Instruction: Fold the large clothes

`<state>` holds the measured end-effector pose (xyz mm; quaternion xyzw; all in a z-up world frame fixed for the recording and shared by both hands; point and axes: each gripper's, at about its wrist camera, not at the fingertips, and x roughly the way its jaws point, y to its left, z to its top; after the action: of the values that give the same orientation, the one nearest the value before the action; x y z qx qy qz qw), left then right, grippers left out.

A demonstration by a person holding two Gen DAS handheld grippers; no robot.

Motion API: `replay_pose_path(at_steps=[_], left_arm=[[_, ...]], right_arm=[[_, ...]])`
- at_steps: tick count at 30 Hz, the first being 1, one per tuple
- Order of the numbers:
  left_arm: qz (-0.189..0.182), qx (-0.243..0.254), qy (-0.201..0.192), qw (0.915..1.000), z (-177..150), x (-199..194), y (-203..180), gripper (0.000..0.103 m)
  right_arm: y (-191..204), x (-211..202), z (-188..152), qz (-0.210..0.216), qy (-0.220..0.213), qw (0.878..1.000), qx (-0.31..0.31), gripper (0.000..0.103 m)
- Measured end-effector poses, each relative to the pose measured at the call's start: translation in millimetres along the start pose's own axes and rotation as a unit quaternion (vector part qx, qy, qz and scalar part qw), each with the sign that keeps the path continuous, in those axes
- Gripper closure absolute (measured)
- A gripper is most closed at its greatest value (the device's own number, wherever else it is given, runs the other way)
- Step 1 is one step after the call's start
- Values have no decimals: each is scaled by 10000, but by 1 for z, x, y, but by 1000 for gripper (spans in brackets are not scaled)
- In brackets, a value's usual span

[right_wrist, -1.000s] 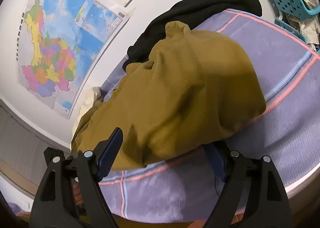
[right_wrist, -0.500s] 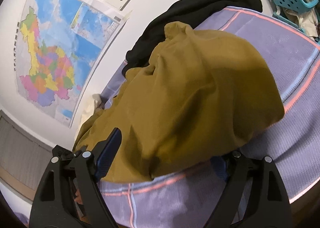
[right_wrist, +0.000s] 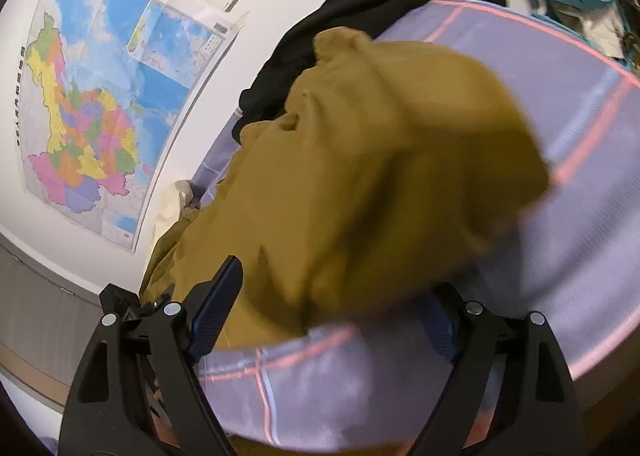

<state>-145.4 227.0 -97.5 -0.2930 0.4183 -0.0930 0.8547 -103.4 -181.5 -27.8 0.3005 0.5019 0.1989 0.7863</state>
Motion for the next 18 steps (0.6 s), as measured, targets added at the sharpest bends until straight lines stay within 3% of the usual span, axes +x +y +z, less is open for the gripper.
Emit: replay_pose_path(at_steps=[8,10,13,18], left_arm=[[-10,-19,9,10000,-1,0,1,20],[-9,-24,4,10000,-1,1,0,18],[76,24,-4,10000,-1,2,-4,17],[174,75,-6,9998,-1,3,-8,17]], right_arm=[[25,33,21,116,-439,9985,-297,23],[24,37,22,-33,-370,9987,-347,29],[14,39,25,84,-251,9996,-92,36],[14,38,24,117,-248,9995,-147,37]])
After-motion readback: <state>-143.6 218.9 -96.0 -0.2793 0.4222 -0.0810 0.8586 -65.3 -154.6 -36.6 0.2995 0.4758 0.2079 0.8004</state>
